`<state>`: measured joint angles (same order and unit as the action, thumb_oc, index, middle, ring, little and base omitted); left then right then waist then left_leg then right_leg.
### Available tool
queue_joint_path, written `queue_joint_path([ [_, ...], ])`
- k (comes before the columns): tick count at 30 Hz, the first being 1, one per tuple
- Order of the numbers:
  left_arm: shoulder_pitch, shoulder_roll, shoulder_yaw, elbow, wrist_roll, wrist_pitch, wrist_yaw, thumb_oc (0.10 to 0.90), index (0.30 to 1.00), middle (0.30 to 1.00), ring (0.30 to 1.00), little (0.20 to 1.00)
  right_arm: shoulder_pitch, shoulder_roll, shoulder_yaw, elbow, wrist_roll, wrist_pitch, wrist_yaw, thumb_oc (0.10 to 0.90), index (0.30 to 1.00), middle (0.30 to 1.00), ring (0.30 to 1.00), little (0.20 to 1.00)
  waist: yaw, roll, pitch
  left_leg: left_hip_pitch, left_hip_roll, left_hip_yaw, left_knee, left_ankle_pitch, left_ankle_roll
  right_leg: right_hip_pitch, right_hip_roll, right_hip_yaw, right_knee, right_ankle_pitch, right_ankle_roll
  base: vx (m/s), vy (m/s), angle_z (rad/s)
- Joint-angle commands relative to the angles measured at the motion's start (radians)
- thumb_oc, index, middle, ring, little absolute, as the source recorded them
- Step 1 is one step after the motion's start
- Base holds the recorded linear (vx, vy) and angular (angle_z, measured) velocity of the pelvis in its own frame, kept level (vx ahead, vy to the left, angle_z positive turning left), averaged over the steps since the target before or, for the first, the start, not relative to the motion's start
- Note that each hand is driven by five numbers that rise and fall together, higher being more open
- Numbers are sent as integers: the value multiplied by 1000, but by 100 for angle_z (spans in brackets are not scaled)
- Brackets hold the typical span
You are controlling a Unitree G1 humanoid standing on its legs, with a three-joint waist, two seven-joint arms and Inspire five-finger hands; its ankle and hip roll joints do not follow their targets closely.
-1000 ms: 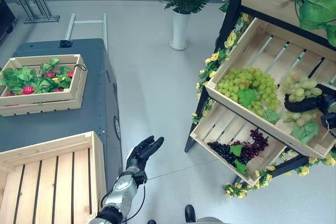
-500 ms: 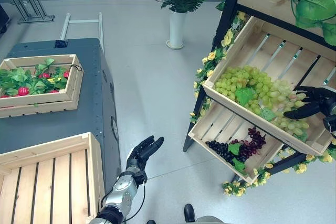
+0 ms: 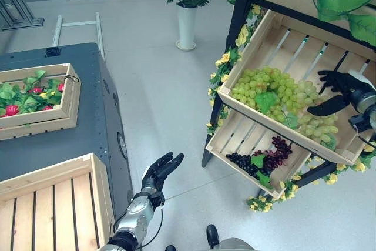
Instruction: Pick up the fruits from the basket on one side to the basket on the other side
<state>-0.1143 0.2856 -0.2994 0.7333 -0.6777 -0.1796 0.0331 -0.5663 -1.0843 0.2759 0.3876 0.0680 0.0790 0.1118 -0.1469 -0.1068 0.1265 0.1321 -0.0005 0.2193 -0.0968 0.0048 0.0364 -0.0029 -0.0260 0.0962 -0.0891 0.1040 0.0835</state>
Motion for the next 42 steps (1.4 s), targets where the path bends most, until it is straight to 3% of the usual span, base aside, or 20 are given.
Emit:
queue_joint_path([
  [1,-68,-7,-9,-26,15,-84,-31,800,900,900,900,900,-8,-93,-117,-90,-309,-114,-191,800,900,900,900,900,11,-6,-65,-6,-23,-26,10,-78,6,47,61,-4,2,-28,-18,19,16,-7],
  [7,-59,-15,2,-12,22,-99,-34,800,900,900,900,900,158,-102,-199,-354,-526,-142,-244,800,900,900,900,900,-13,8,-70,-5,-23,-10,10,-86,10,44,63,13,2,-34,-12,6,8,-2],
  [11,-58,-17,10,-4,28,-100,-39,800,900,900,900,900,234,-79,-236,-457,-534,-170,-213,800,900,900,900,900,-23,15,-69,-2,-23,-3,10,-89,11,44,62,19,2,-36,-9,2,0,-1],
  [21,-22,-48,19,22,33,-99,-30,800,900,900,900,900,401,48,-289,-686,-457,-435,-140,800,900,900,900,900,-29,34,-80,1,-25,8,10,-94,10,43,57,15,2,-41,-5,15,-11,-7],
  [27,19,-71,7,126,128,-109,-8,800,900,900,900,900,474,222,-188,-665,-320,-458,-55,800,900,900,900,900,-10,37,-75,4,-28,-7,10,-90,9,52,48,-11,3,-46,-6,6,-51,1],
  [32,45,-88,13,223,173,-130,19,800,900,900,900,900,501,349,-36,-588,-384,-494,-82,800,900,900,900,900,13,41,-73,4,-28,-15,10,-85,10,59,42,-35,3,-50,-11,2,-66,3],
  [42,54,-96,18,342,260,-154,75,800,900,900,900,900,421,449,160,-385,-356,-440,-115,800,900,900,900,900,63,47,-77,7,-33,-52,10,-81,7,82,29,-98,2,-64,-22,12,-62,16],
])
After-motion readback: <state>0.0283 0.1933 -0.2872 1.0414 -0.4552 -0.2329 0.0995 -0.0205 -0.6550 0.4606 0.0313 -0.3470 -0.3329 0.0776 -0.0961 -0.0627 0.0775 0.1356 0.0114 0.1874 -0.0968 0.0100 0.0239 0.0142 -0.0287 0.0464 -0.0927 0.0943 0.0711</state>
